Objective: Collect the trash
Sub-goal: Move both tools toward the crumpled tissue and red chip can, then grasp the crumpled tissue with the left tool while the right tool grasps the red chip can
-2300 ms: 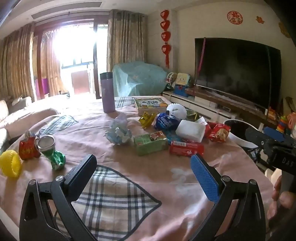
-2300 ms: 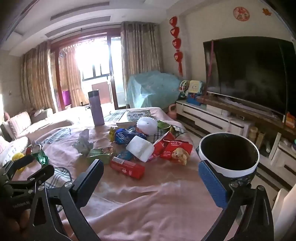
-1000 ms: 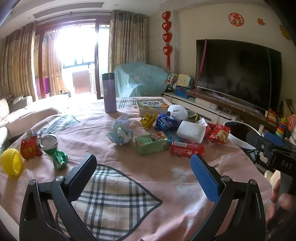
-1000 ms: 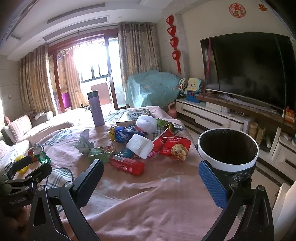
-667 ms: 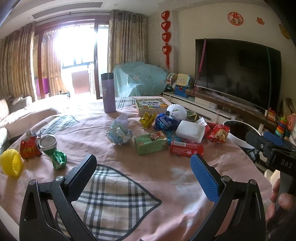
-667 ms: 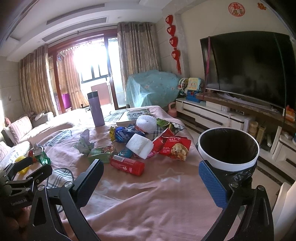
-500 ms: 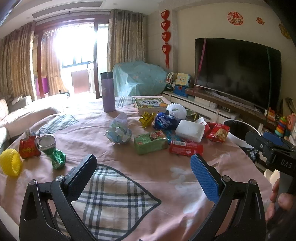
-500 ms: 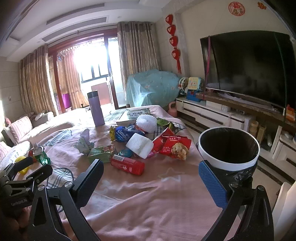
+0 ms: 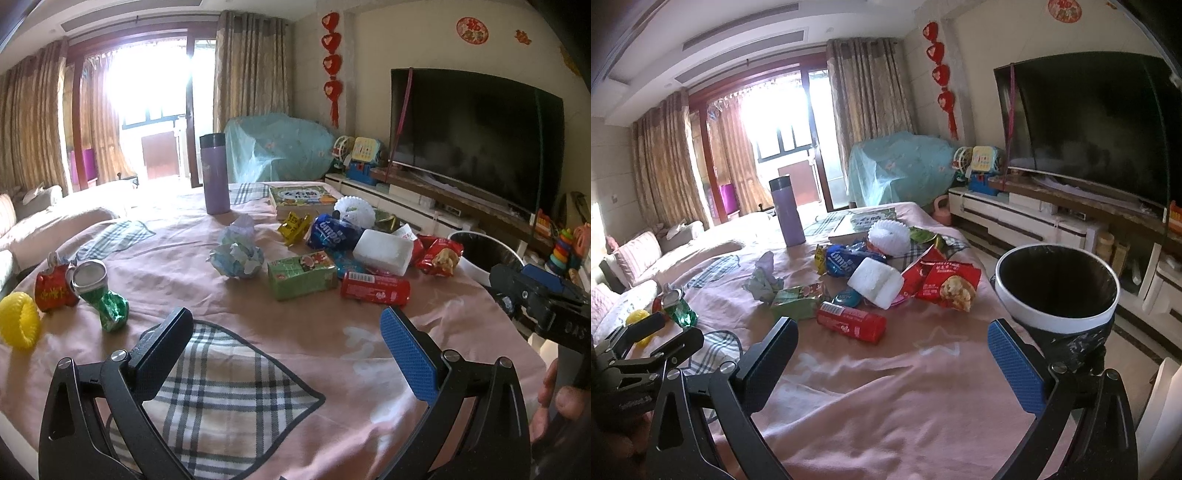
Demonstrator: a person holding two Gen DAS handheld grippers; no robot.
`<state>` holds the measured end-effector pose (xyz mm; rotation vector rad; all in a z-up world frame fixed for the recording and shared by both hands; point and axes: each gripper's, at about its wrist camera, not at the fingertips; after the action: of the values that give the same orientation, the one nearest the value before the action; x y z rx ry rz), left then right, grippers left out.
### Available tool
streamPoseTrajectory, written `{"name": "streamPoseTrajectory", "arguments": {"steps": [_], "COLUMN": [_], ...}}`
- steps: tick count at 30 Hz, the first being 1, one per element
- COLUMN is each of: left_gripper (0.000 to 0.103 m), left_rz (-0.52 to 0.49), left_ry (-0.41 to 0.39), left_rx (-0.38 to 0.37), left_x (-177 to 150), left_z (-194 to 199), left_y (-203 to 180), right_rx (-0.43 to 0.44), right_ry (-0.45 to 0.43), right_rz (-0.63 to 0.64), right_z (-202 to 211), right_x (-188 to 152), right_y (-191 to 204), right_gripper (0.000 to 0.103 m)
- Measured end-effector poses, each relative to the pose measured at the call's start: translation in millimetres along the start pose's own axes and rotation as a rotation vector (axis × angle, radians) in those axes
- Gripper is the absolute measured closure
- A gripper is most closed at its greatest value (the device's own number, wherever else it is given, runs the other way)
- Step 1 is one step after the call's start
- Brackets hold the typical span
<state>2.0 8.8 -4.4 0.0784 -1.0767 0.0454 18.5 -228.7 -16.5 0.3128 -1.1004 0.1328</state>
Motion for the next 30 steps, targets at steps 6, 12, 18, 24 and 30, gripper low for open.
{"name": "streamPoseTrajectory", "arguments": {"steps": [6, 12, 18, 24, 30], "left_gripper": [0.000, 0.000, 0.000, 0.000, 0.000], "left_rz": [0.003, 0.015, 0.030, 0.028, 0.029], "left_ry": [0.049, 0.091, 0.130, 0.164, 0.207], "left_rx": [0.024, 0.055, 0.080, 0.102, 0.115], "left_x": [3.4, 9.3, 20.8, 35.0, 47.6], "left_z": [-17.4, -38.6, -64.8, -96.9, -134.9], "left_y": [5.1, 14.5, 22.3, 31.0, 35.8], "right_rx": [0.070, 0.130, 0.192, 0.253, 0.287], "right_ry": [0.063, 0.123, 0.193, 0.239, 0.315], "right_rz": [-0.005, -0.003, 0.000, 0.016, 0.035], "right_z": [-15.6, -34.5, -58.7, -84.5, -117.5], "right_x": [0.8, 2.3, 6.5, 13.2, 16.4], "right_y": [-1.3, -0.3, -0.9, -0.5, -0.1], "right_gripper": [0.000, 0.000, 0.000, 0.001, 0.002]}}
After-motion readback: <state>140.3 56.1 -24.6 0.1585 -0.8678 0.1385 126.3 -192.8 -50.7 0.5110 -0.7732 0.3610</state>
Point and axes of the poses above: each gripper's, at about its wrist camera, not at the fingertips, and z roughly against the way its jaws point, y to its left, x to its top, and after that the axes turned 6 degrees about x, right-handed
